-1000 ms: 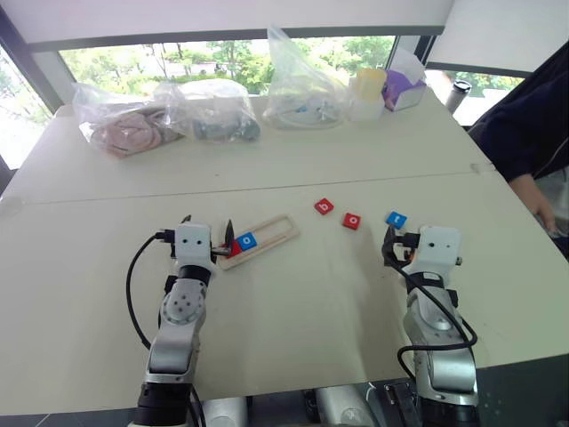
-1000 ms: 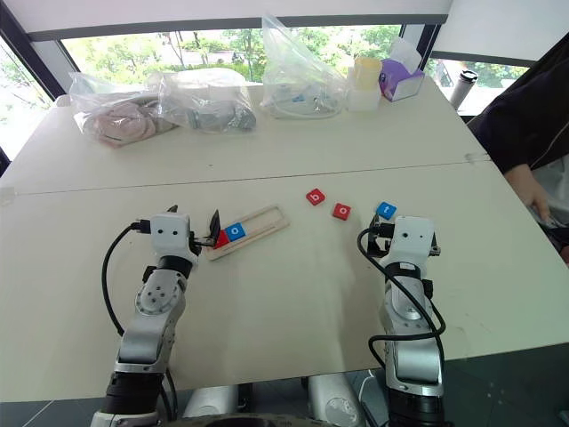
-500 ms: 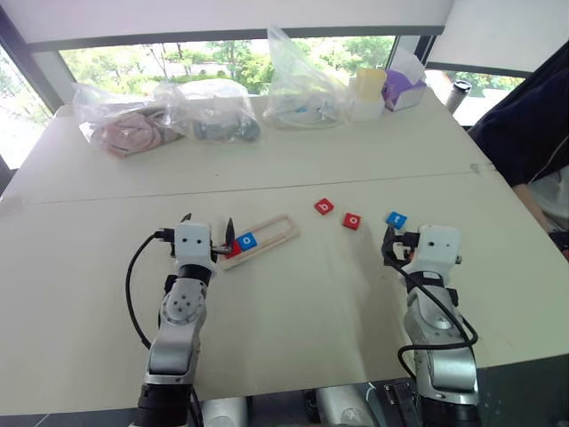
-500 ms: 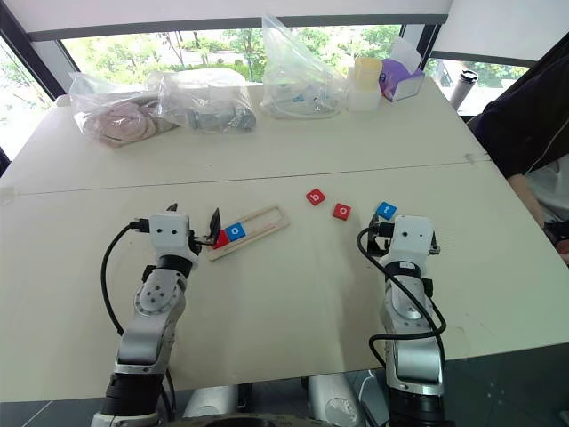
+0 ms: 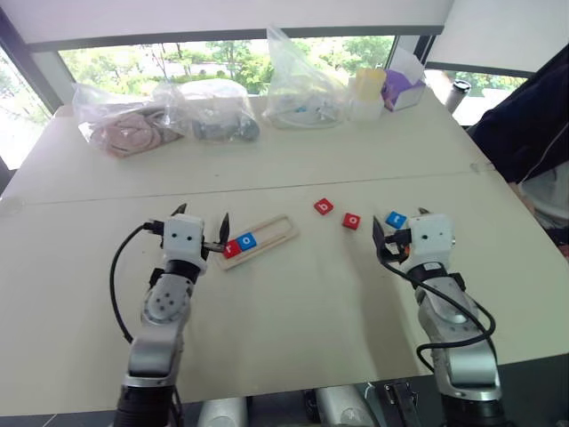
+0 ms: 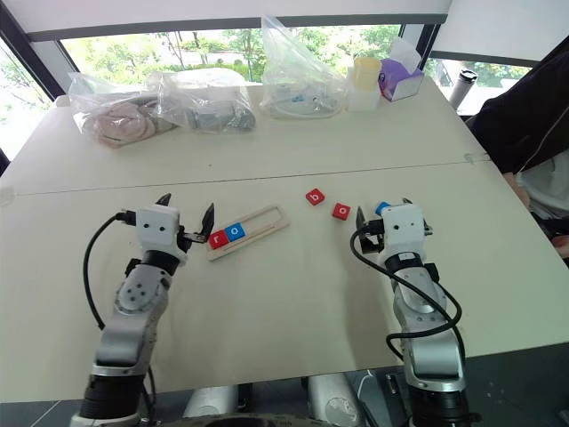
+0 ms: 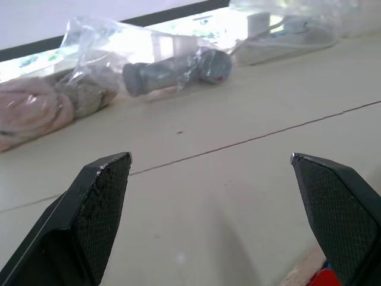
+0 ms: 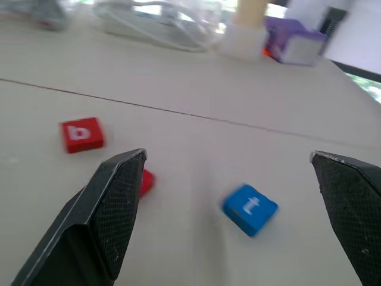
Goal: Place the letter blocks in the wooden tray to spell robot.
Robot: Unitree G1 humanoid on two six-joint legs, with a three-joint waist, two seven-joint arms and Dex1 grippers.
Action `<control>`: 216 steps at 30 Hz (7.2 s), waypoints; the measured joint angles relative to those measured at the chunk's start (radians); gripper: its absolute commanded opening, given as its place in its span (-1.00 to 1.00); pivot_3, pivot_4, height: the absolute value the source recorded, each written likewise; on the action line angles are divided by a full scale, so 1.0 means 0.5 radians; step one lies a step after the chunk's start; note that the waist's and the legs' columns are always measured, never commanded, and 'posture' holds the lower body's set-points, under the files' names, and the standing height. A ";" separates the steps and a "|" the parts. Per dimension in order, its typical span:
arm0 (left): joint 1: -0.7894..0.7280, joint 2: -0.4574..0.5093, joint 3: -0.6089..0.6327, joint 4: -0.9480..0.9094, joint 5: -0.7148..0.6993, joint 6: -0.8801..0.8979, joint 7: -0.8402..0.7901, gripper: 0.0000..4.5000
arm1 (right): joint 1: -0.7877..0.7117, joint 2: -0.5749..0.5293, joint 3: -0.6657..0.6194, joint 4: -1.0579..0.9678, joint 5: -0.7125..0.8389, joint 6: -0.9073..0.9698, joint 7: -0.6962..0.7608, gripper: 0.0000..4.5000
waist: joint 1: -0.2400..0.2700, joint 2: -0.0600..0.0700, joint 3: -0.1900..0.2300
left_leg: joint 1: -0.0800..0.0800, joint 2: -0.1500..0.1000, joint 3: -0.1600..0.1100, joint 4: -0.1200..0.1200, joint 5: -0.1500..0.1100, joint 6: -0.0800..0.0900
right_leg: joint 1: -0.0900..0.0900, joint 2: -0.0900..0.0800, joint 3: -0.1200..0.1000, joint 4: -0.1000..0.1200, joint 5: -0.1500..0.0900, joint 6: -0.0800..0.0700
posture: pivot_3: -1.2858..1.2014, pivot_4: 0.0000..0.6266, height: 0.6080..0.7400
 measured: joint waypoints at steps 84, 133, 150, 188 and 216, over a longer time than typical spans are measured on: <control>-0.532 0.777 -0.232 1.210 -0.281 -0.539 -1.837 0.39 | -0.229 -0.832 0.097 -0.349 0.845 0.554 0.844 1.00 | 0.019 0.009 -0.005 | 0.002 0.000 0.001 0.007 -0.002 0.004 | 0.006 -0.001 -0.001 0.001 0.002 0.001 | 0.03 -0.52 1.00; -0.226 1.103 -0.317 0.649 -0.414 -0.243 -2.128 0.99 | -0.820 -0.347 0.393 0.522 0.438 0.551 0.498 1.00 | -0.062 0.007 -0.005 | 0.003 0.009 0.002 0.000 -0.002 0.005 | -0.003 0.006 0.000 0.004 0.007 -0.006 | 0.03 -0.52 1.00; -0.067 1.066 -0.047 0.226 -0.733 0.199 -1.856 0.99 | -1.303 -0.013 0.513 1.543 0.145 0.297 0.463 1.00 | -0.051 0.007 -0.003 | -0.001 0.007 0.004 0.001 -0.002 0.005 | -0.006 0.003 -0.001 0.006 0.010 -0.002 | 0.03 -0.52 1.00; -0.331 0.957 -0.158 0.285 -0.761 0.233 -1.925 1.00 | -0.244 0.185 0.001 -0.654 0.188 2.074 -0.075 -0.47 | -0.045 0.007 -0.004 | -0.028 0.004 -0.001 0.006 0.002 -0.003 | -0.030 0.003 -0.003 0.009 0.010 0.000 | 0.03 -0.52 1.00; -0.156 1.032 -0.130 0.092 -0.784 0.298 -1.888 1.00 | -0.391 -1.184 0.257 0.604 0.409 -0.019 1.689 0.99 | -0.044 0.004 -0.003 | -0.026 0.001 -0.001 0.008 0.002 -0.002 | -0.025 0.002 -0.003 0.008 0.012 -0.001 | 0.03 -0.52 1.00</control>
